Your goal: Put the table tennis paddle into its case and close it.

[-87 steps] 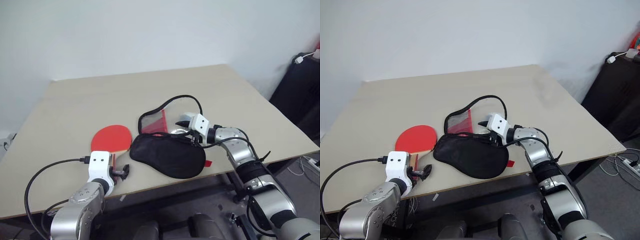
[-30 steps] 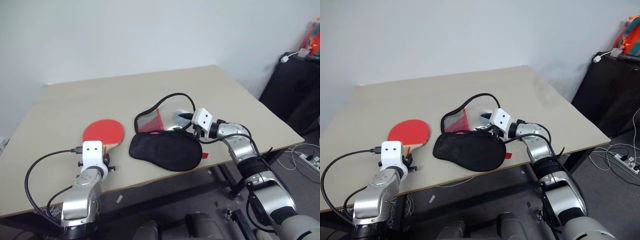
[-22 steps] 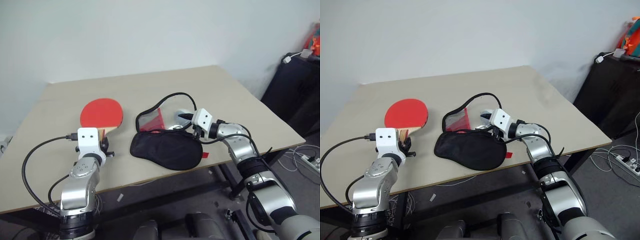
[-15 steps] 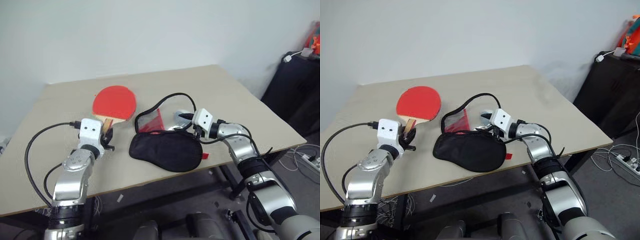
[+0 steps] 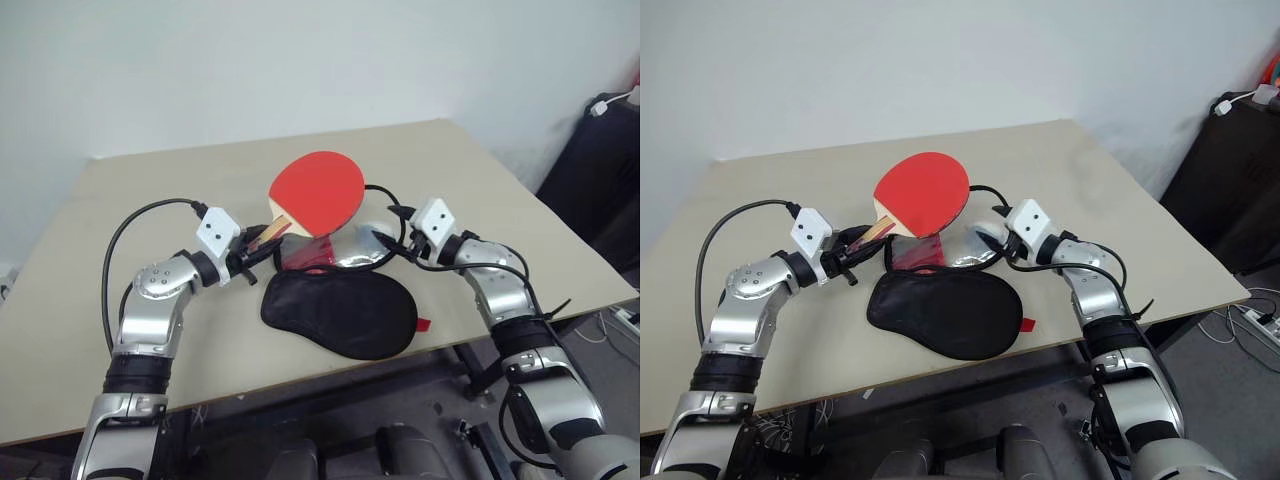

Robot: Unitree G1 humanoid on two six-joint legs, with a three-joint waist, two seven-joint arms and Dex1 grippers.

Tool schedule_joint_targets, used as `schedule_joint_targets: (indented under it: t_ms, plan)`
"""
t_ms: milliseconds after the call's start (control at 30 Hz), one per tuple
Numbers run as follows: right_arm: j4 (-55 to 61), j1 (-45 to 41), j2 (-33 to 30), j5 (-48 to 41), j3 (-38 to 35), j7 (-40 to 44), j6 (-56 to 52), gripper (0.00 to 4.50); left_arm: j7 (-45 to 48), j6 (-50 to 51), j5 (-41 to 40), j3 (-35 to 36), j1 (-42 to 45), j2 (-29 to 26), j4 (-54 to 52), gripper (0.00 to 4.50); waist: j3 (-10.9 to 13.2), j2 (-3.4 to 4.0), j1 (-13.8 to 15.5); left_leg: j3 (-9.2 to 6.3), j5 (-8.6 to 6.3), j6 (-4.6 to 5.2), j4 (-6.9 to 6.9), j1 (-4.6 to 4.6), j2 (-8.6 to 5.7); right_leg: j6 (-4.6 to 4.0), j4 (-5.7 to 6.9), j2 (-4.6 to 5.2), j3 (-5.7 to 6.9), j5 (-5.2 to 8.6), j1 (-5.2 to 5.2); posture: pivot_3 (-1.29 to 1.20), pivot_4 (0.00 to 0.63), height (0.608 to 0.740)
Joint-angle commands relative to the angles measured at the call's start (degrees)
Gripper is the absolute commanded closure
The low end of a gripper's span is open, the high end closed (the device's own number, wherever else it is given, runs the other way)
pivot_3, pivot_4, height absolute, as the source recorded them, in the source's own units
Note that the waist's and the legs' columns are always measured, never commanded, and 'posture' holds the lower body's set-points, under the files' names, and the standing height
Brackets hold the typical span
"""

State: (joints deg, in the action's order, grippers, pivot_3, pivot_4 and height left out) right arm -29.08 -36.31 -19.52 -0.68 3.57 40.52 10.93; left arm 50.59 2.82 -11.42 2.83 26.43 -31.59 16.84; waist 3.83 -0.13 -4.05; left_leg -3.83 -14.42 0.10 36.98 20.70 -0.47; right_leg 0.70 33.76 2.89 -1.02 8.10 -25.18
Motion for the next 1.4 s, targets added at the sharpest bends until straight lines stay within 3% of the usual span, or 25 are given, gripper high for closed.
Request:
schedule_joint_targets:
  t_ms: [33, 333, 467, 733, 1400]
  plan:
    - [5.3, 1.8, -1.7, -2.1, -4.6, -4.6, -2.5, 1.56, 4.4, -3.6, -2.1, -0.3, 3.3, 0.5, 1.7, 3.33, 0.0, -0.06, 0.0, 0.04, -0.02, 0.03, 0.02, -0.02, -0.01, 0.01, 0.01, 0.0, -0.05, -0.01, 0.01, 0.0, 0.0, 0.74]
    - [8.9, 4.2, -3.3, -2.6, -9.7, -12.2, -6.1, 1.56, 18.7, -5.2, -2.2, -4.5, 10.0, 0.5, 8.5, 3.33, 0.0, -0.1, -0.3, 0.05, 0.0, 0.06, 0.3, -0.08, 0.02, 0.0, 0.18, -0.4, -0.57, -0.03, 0.13, 0.0, 0.0, 0.74]
    - [13.2, 6.7, -2.5, -2.7, -9.6, -14.0, -7.4, 1.56, 27.1, -8.4, -0.8, -7.7, 15.9, 0.9, 15.9, 3.33, 0.0, -0.12, -0.3, 0.03, 0.0, 0.07, 0.45, -0.13, 0.04, 0.02, 0.17, -1.04, -1.48, -0.04, 0.31, 0.0, 0.0, 0.74]
    - [18.9, 11.3, -3.1, -2.8, -10.2, -15.2, -10.1, 1.56, 40.1, -13.9, 2.3, -11.6, 23.7, 0.3, 29.4, 3.33, 0.0, -0.14, -0.3, 0.08, -0.06, 0.17, 0.49, -0.13, 0.03, 0.03, 0.15, -1.12, -1.64, -0.04, 0.35, 0.0, 0.0, 0.74]
    - [19.5, 11.9, -2.6, -2.6, -9.6, -16.0, -10.4, 1.56, 41.9, -25.3, 6.3, -23.3, 29.3, -1.2, 43.2, 3.33, 0.0, -0.17, -0.3, 0.06, -0.19, 0.39, 0.95, -0.11, 0.02, 0.17, 0.17, -1.18, -1.75, -0.12, 0.54, 0.0, 0.0, 0.74]
